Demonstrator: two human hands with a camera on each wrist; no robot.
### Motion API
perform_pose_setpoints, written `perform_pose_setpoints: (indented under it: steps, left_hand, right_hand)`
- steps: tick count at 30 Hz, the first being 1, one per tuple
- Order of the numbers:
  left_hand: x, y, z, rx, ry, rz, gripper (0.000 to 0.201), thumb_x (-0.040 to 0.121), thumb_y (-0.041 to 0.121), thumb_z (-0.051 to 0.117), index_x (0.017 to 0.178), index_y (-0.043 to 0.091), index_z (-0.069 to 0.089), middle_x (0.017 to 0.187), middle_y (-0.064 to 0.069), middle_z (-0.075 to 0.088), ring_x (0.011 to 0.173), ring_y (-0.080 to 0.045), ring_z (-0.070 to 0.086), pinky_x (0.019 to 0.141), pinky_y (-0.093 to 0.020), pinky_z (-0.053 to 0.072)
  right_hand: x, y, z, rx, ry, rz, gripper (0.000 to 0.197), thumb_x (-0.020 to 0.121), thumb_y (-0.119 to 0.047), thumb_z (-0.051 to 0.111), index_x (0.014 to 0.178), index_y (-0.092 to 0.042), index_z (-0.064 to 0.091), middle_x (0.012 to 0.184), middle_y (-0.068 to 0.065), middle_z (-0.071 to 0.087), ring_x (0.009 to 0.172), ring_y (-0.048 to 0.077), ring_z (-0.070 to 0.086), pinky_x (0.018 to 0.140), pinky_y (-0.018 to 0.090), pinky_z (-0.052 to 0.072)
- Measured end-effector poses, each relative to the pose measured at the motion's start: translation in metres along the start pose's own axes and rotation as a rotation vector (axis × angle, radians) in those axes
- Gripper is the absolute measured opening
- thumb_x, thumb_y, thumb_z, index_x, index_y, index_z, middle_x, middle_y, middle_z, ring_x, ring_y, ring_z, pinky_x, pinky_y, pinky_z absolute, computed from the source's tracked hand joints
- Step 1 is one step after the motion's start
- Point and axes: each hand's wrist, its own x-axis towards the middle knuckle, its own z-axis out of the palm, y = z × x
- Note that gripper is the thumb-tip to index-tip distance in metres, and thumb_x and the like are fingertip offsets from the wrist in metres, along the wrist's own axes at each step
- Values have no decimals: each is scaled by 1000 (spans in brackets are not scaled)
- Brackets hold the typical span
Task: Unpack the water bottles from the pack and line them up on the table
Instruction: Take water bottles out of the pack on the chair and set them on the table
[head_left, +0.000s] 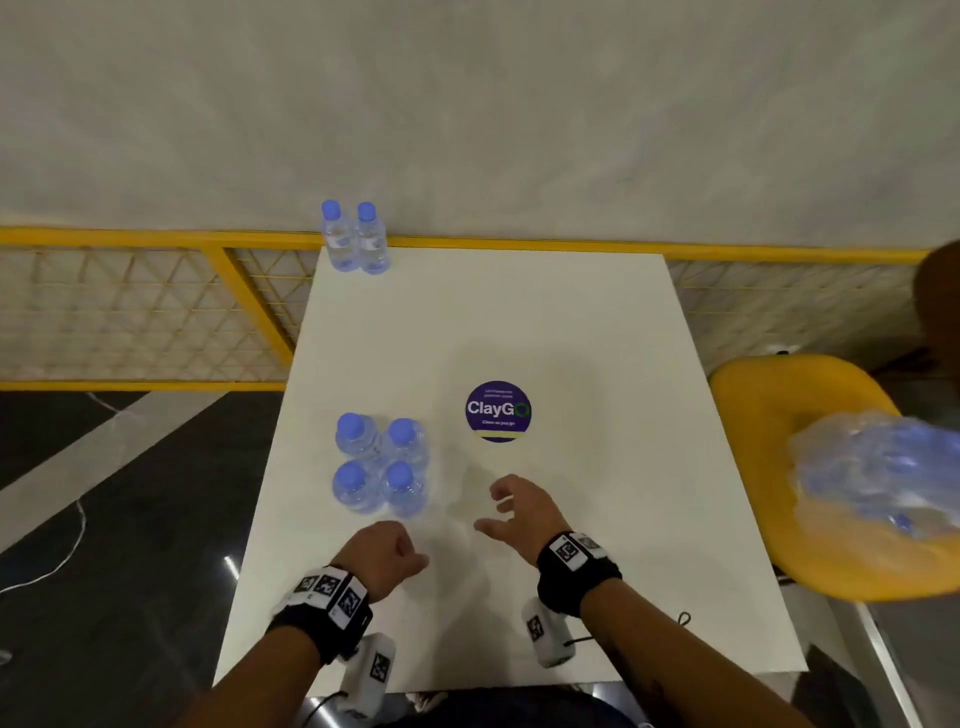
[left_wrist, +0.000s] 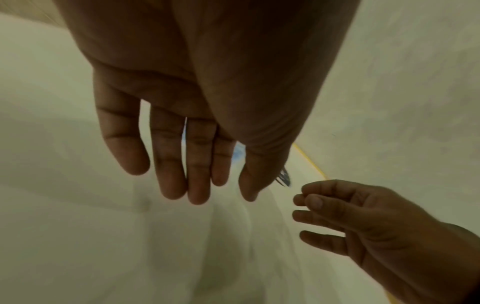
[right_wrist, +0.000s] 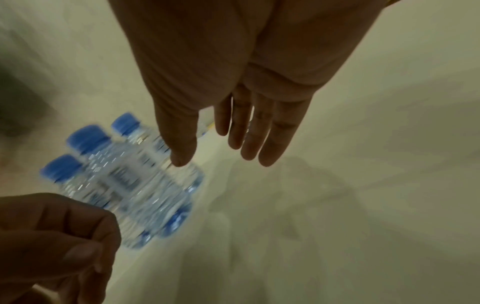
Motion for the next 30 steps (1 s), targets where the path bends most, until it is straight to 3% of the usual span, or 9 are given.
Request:
perform_pose_setpoints:
  steps: [4,6,9,12,18,21,25,28,30]
  left_hand:
    - [8,97,28,-23,-59,235,21,86,45,73,79,29,61,81,8,64,74,-5,58,63,-18,39]
    - [12,155,45,-29,-84,340,18,87,42,73,82,30,62,83,10,65,77,-5,59,66,-20,41]
    - [18,247,76,0,-134,478,15,89,39,73,90,27,65,88,10,66,81,-9,62,68,-20,42]
    - [21,336,116,38,-191,578,17,89,39,73,95,24,68,92,8,69,86,-13,64,75,-26,48]
    - [20,478,210,49,-333,689,55,89,40,70,140,24,57,135,-2,66,119,-22,64,102,-39,51]
    - [27,518,250,77,-349,648,75,89,38,69,155,24,37,153,-2,49,135,-25,52,109,-40,46]
    - [45,553,289,-26,-241,620,89,73,47,69,152,31,30,149,1,43,130,-25,54,102,-40,51]
    - [58,577,294,-48,-121,511,71,81,39,71,142,15,45,140,-5,47,110,-31,63,80,-34,52]
    - [66,589,292,-94,-54,480,49,84,34,71,124,10,56,124,-7,61,95,-29,67,69,-33,54]
  right_hand:
    - [-45,68,-69,73,170,71,21,80,-34,77,92,-29,61,95,-9,68,83,3,68,67,14,49]
    - [-74,106,-107,96,277,136,15,83,-32,75,91,-30,62,92,-11,69,81,-1,68,64,9,47]
    - [-120,164,-163,138,455,238,13,85,-29,74,94,-26,65,90,-11,70,82,2,68,67,17,50]
    - [-162,220,-213,230,612,362,11,87,-26,73,94,-24,65,90,-6,70,80,7,67,58,15,46]
    - [-197,307,-298,365,831,473,26,89,-22,70,112,-22,60,114,-4,64,90,15,64,69,28,49]
    - [-185,330,-332,346,846,473,40,88,-22,71,124,-20,53,120,-3,59,92,17,65,78,39,55]
    - [-161,356,-369,288,799,542,41,81,-31,75,114,-15,57,101,2,62,86,20,62,79,38,53]
    - [-142,368,-383,186,675,552,24,82,-36,72,87,-17,60,75,1,56,71,21,52,68,34,43]
    - [-133,375,-386,113,531,582,41,85,-51,66,104,-15,66,92,8,67,86,26,61,78,37,50]
